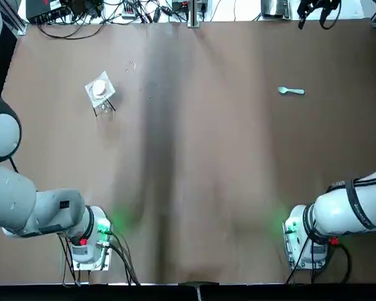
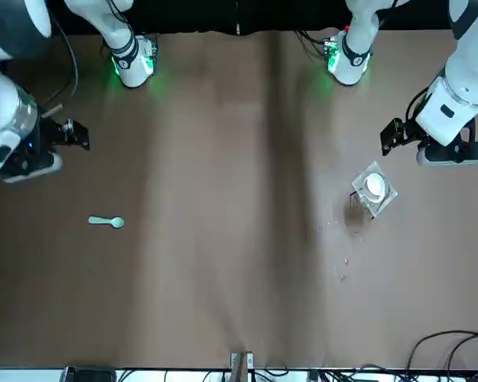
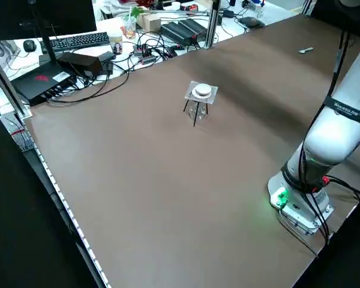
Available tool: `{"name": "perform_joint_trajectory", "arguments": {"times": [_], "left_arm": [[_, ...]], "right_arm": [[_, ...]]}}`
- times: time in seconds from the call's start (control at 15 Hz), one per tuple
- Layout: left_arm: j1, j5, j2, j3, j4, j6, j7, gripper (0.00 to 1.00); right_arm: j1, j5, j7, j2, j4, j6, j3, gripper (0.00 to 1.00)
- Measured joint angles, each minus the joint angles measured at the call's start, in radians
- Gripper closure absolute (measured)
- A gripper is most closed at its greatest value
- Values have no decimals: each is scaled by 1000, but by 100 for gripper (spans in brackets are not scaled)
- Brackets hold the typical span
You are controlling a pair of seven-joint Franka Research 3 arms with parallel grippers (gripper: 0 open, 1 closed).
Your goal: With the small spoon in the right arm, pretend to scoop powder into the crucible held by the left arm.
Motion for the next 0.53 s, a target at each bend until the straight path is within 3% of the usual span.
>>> {"name": "perform_joint_trajectory", "arguments": {"times": [0.27, 0.53], "left_arm": [[0, 0, 0, 0, 0, 0, 1, 0], [0, 0, 0, 0, 0, 0, 1, 0]], "right_arm": [[34, 0, 5, -75, -47, 4, -40, 0], [34, 0, 22, -92, -51, -10, -56, 0]]}}
